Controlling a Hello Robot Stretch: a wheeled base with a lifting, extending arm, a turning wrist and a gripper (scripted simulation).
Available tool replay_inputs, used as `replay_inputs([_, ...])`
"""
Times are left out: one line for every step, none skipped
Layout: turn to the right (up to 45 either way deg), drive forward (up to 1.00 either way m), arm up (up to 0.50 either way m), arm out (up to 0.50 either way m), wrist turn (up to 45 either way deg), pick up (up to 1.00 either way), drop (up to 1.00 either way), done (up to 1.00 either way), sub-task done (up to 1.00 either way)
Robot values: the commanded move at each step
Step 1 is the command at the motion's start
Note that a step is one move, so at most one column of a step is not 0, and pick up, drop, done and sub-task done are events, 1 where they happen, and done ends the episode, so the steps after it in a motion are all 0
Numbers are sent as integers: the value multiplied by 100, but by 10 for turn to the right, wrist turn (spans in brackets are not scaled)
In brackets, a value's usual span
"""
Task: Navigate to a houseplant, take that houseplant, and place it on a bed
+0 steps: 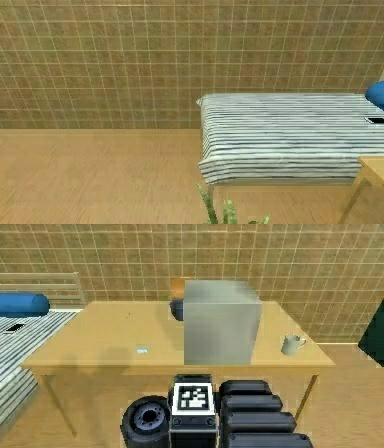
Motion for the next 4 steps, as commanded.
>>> replay_inputs([0,45,0,0,0,0,0,0,0])
replay_inputs([450,0,0,0,0,0,0,0,0])
replay_inputs([120,0,0,0,0,0,0,0,0])
replay_inputs([0,75,0,0,0,0,0,0,0])
